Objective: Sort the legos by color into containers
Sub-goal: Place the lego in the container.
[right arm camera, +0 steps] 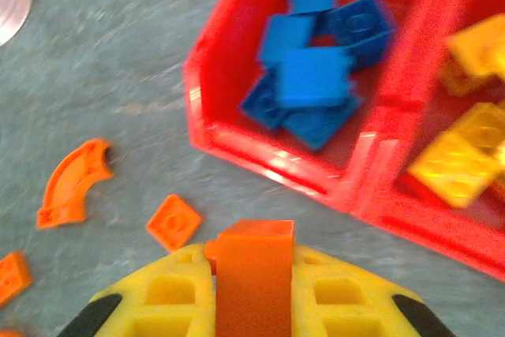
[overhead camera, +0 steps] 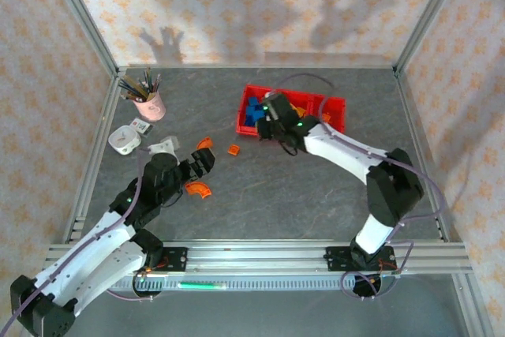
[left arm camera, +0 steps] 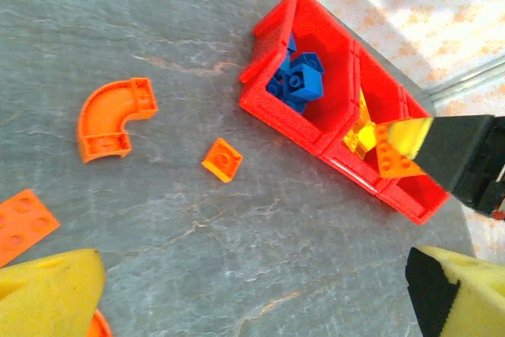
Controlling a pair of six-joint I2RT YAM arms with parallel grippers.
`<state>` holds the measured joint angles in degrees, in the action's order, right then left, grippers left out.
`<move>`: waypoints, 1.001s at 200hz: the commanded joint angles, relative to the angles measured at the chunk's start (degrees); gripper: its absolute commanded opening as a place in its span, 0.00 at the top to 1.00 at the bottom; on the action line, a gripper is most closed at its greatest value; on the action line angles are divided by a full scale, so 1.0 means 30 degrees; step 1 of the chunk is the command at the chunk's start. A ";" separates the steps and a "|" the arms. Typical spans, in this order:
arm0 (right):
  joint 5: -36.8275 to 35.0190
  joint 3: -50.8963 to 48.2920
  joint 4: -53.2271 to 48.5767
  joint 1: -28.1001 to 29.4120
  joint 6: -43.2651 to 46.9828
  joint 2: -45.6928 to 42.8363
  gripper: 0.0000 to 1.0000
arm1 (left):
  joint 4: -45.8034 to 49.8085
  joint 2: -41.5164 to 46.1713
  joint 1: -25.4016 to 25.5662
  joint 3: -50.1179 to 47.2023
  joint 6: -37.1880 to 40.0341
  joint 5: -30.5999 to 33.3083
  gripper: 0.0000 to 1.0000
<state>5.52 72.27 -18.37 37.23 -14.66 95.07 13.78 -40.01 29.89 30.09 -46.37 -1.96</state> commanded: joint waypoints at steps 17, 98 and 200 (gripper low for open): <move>-0.1490 -0.1267 -0.0153 -0.3040 -0.1139 -0.1854 0.85 | -0.3509 -0.1938 0.0532 0.0908 0.0742 -0.1281 0.01; -0.3553 0.1272 -0.0329 -0.7615 -0.0431 0.1748 0.84 | -0.7178 -0.6801 0.2136 0.2350 0.0748 -0.1705 0.01; -0.0977 0.2598 0.0515 -0.8701 0.0021 0.4176 0.62 | -0.7846 -0.8664 0.2177 0.3101 0.1145 -0.1972 0.01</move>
<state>0.45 78.78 -17.93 11.09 -15.16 108.73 -7.66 -66.04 36.01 37.71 -44.45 -7.18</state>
